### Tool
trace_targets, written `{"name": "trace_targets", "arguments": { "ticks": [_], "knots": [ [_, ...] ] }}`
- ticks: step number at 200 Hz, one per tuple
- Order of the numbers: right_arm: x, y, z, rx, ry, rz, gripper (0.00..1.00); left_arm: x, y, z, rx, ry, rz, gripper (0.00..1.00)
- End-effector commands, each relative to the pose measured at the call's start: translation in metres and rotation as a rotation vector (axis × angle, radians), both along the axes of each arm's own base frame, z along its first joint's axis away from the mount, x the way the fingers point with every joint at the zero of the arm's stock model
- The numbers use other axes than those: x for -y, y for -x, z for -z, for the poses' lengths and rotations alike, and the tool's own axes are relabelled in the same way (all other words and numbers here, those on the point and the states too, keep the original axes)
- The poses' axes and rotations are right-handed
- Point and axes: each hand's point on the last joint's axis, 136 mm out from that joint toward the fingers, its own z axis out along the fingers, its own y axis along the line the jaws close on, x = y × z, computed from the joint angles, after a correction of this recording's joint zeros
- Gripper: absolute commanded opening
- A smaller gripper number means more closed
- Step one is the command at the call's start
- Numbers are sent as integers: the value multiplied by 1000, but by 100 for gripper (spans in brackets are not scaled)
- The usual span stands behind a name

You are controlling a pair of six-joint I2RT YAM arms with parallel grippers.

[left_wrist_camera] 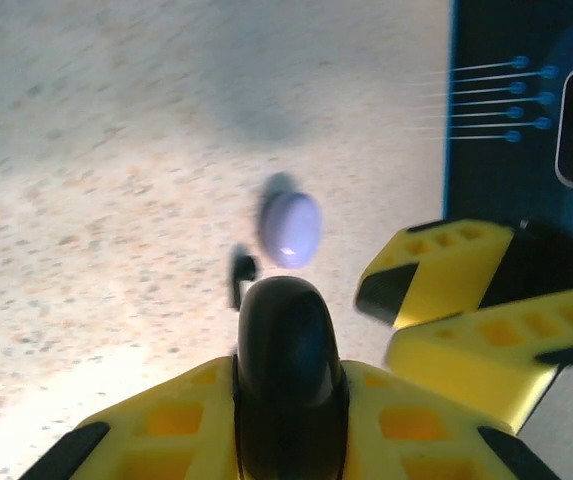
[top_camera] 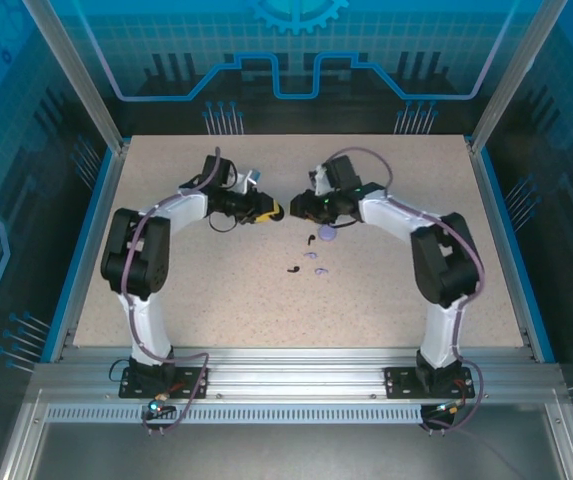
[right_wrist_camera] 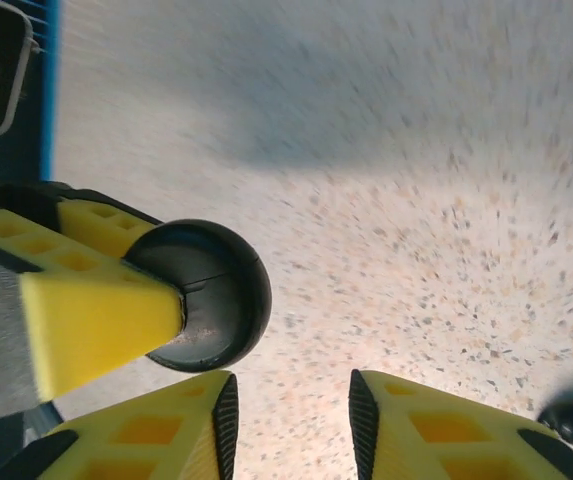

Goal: Insert wireless bluetooth earbuds into charging case

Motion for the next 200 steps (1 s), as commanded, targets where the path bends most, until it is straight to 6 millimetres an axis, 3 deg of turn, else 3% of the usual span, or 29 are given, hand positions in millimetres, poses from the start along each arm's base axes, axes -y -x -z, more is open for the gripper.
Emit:
{"name": "trace_targets", "arguments": {
  "ticks": [1, 45, 69, 104, 163, 200],
  "knots": [
    [18, 12, -41, 96, -62, -103, 41, 5, 16, -48, 133, 31, 78, 17],
    [40, 43, -106, 251, -170, -289, 45, 13, 47, -123, 327, 123, 203, 17],
    [41, 70, -140, 340, -242, -406, 48, 21, 71, -159, 424, 160, 283, 17],
    [39, 97, -169, 404, -295, -500, 58, 34, 107, -200, 531, 197, 387, 17],
    [21, 152, -211, 503, -395, -697, 61, 47, 153, -234, 627, 231, 509, 18],
    [11, 160, -221, 514, -409, -730, 57, 51, 164, -240, 633, 232, 543, 18]
  ]
}}
